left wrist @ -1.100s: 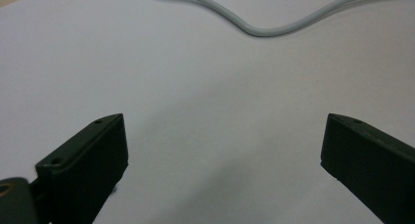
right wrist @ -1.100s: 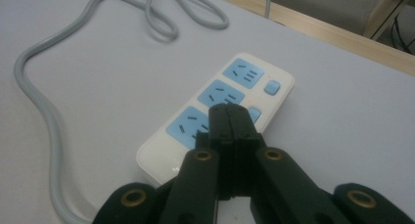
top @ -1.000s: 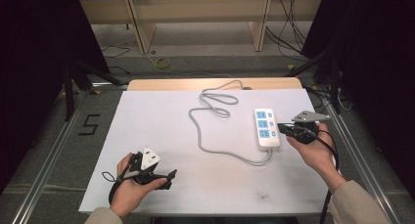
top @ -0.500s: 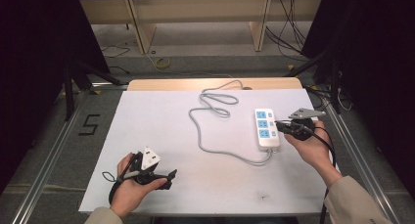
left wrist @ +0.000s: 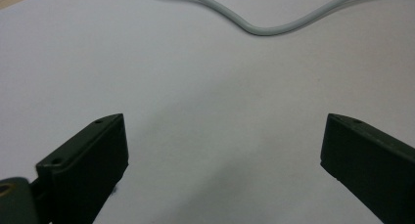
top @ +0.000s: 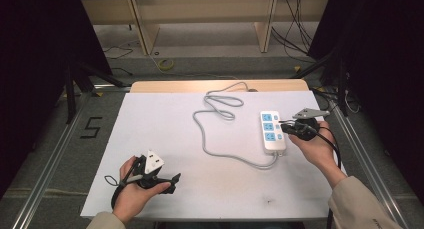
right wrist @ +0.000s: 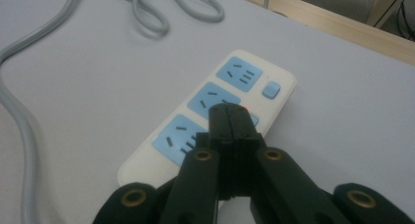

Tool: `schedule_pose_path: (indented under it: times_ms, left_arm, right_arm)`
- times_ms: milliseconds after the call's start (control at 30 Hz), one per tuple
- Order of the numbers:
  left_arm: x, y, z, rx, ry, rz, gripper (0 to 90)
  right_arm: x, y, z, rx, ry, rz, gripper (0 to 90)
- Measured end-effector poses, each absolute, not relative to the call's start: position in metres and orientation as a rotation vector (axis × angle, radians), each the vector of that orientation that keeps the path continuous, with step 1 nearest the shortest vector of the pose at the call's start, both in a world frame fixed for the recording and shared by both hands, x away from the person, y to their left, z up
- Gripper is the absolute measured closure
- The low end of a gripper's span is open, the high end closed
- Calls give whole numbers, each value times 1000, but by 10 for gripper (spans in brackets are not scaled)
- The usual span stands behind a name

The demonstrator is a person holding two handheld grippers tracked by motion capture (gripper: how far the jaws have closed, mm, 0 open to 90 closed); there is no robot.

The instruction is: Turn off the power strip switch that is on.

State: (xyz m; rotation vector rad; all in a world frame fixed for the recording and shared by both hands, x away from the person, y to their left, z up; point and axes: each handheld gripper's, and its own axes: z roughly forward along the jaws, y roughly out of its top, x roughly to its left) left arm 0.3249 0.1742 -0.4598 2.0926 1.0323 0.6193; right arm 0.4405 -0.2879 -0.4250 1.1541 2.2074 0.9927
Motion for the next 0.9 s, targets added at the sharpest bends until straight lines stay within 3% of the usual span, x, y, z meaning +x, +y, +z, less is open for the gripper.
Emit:
schedule_pose_path:
  times_ms: [900]
  left_arm:
    - [325, 174, -460, 2094, 1028, 618, 32]
  right_arm:
    - [462, -286, -434, 1199, 2228, 939, 900]
